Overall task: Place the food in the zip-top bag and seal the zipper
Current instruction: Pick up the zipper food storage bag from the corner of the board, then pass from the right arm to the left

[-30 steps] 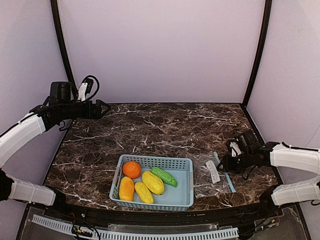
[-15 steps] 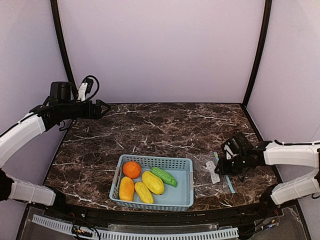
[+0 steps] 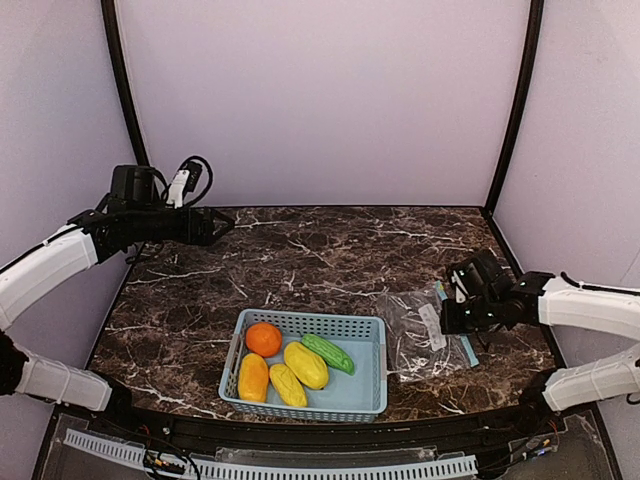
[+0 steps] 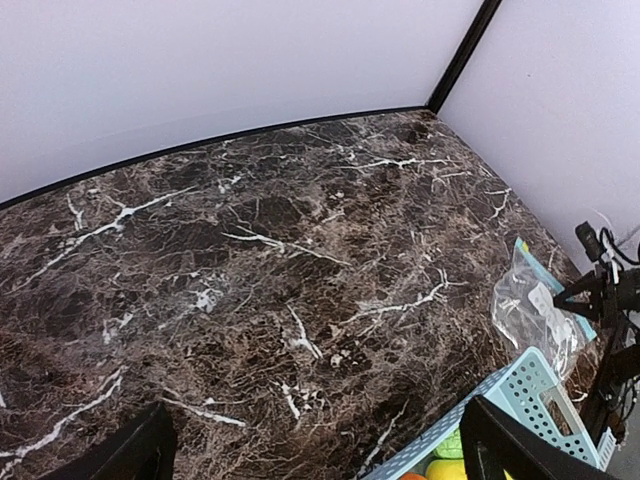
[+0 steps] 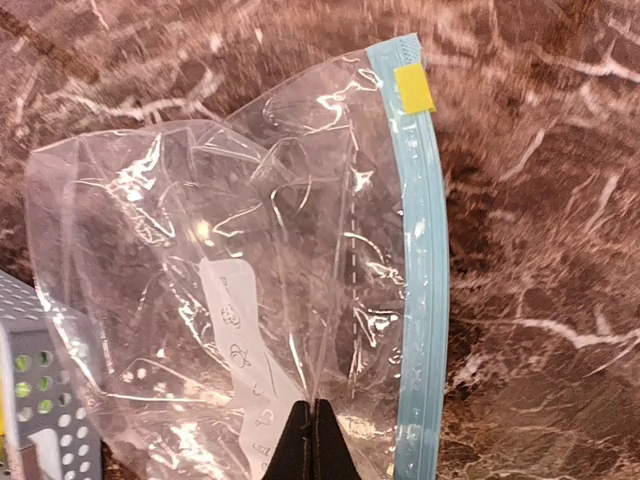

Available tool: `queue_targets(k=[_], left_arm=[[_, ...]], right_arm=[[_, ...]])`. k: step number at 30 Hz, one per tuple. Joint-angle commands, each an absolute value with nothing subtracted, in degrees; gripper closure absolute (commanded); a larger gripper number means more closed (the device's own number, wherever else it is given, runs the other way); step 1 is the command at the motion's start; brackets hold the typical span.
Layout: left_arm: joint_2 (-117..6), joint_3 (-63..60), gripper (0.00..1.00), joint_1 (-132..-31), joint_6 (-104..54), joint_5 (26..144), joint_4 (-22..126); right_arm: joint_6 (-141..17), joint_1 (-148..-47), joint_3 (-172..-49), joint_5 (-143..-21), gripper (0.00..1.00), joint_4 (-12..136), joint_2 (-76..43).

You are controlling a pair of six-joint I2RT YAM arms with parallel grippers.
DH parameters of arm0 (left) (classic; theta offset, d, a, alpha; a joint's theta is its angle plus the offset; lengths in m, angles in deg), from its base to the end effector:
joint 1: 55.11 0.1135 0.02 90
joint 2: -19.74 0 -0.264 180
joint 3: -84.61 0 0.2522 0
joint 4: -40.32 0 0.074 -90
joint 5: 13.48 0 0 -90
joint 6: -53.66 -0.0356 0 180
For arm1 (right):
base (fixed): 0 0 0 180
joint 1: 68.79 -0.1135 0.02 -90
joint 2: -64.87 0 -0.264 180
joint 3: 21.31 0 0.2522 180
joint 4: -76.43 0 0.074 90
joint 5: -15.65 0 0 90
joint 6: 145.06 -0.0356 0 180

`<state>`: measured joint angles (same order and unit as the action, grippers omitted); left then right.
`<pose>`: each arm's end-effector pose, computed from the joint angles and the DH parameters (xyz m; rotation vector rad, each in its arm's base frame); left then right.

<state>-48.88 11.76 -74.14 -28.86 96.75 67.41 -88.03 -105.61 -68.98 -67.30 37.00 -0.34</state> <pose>0.2552 -0.1011 0.3362 0.4340 1.9532 -0.6474 0.1702 0.1220 0.1855 -0.0396 2.5836 0.3077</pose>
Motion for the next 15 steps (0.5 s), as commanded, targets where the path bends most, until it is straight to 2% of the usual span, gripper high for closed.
queue_targets(k=[1, 7, 13, 15], left_arm=[[-49.9, 10.7, 0.0, -76.2, -29.3, 100.9, 67.0], [-52.0, 5.0, 0.0, -79.2, -26.3, 105.6, 66.7], [-55.5, -3.1, 0.0, -84.1, -23.9, 108.4, 66.1], [-56.9, -4.0, 0.0, -85.4, -22.8, 109.6, 65.8]], right_arm=[[-82.1, -106.2, -76.0, -61.6, 1.0, 30.5, 7.9], [-70.3, -106.4, -88.1, -67.6, 1.0, 24.2, 13.5], [-65.7, -107.4, -98.7, -84.0, 1.0, 22.0, 9.7], [-65.8, -109.9, -100.2, -85.9, 1.0, 22.7, 7.9]])
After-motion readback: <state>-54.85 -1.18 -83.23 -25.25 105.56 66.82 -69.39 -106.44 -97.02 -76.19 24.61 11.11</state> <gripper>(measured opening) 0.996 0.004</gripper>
